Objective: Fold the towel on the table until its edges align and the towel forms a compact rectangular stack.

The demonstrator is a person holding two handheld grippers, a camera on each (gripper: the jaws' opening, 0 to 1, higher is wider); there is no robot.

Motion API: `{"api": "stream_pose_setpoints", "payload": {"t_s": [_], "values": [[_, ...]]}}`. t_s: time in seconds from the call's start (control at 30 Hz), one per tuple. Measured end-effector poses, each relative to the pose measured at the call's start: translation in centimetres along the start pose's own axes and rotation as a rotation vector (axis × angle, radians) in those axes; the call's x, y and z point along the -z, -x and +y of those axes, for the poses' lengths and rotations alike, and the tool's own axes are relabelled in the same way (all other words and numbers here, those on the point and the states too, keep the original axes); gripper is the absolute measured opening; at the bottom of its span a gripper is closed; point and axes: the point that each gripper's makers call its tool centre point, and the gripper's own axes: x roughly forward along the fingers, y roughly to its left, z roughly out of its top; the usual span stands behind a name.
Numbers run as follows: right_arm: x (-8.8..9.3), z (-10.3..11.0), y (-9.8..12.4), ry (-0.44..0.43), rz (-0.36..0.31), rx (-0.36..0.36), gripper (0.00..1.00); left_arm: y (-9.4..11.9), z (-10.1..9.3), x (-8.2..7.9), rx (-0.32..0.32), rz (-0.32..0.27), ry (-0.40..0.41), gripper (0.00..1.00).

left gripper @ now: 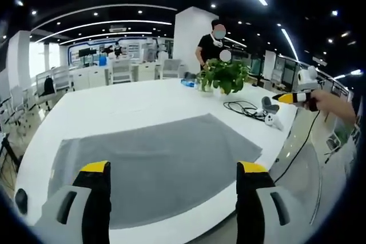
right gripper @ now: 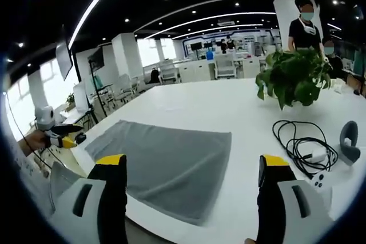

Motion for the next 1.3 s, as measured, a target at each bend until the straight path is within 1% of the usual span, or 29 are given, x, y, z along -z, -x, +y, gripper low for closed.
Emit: {"api": "stream_pose_setpoints", "payload": {"t_s": [0.3, 0.5, 0.6, 0.63, 0.7, 0.8, 0.9, 1.0, 1.1, 1.2, 1.3], "values": [[-1.9, -1.6, -0.5, 0.028, -0.025, -0.01, 0.97, -1.9, -3.2, -1.2, 0.062, -0.001, -0.025, 0.93], [-2.7, -2.6, -0.9, 0.05, -0.026, -0.02, 0.96, -3.3, -5.3, -2.1, 0.104, -0.006, -0.044, 0.93], [-2.9, -2.9, -1.2, 0.05, -0.027, -0.028, 0.96, -3.8, -6.4, -2.4, 0.123, -0.008, -0.059, 0.93], [-3.0, -3.0, -1.3, 0.054, -0.026, -0.032, 0.96, -3.9, -6.6, -2.5, 0.125, -0.009, -0.061, 0.93], [-2.9, -3.3, -1.7, 0.072, -0.018, -0.043, 0.96, -4.2, -7.5, -2.6, 0.137, -0.016, -0.068, 0.93], [-2.9, -3.7, -2.2, 0.083, -0.014, -0.048, 0.96, -4.8, -8.6, -2.4, 0.154, -0.018, -0.073, 0.93], [-3.1, -4.0, -2.6, 0.085, -0.018, -0.061, 0.96, -5.5, -9.9, -1.6, 0.177, 0.011, -0.086, 0.93], [-3.4, -4.3, -3.2, 0.096, -0.021, -0.074, 0.96, -5.9, -11.3, -1.6, 0.197, 0.017, -0.1, 0.93], [-3.6, -4.7, -3.9, 0.103, -0.025, -0.083, 0.95, -6.5, -12.7, -1.6, 0.219, 0.03, -0.133, 0.93], [-4.0, -5.0, -4.5, 0.102, -0.038, -0.091, 0.95, -7.0, -13.6, -1.6, 0.241, 0.041, -0.153, 0.93], [-4.2, -5.5, -5.1, 0.103, -0.046, -0.093, 0.95, -8.0, -14.7, -1.7, 0.273, 0.049, -0.178, 0.92]]}}
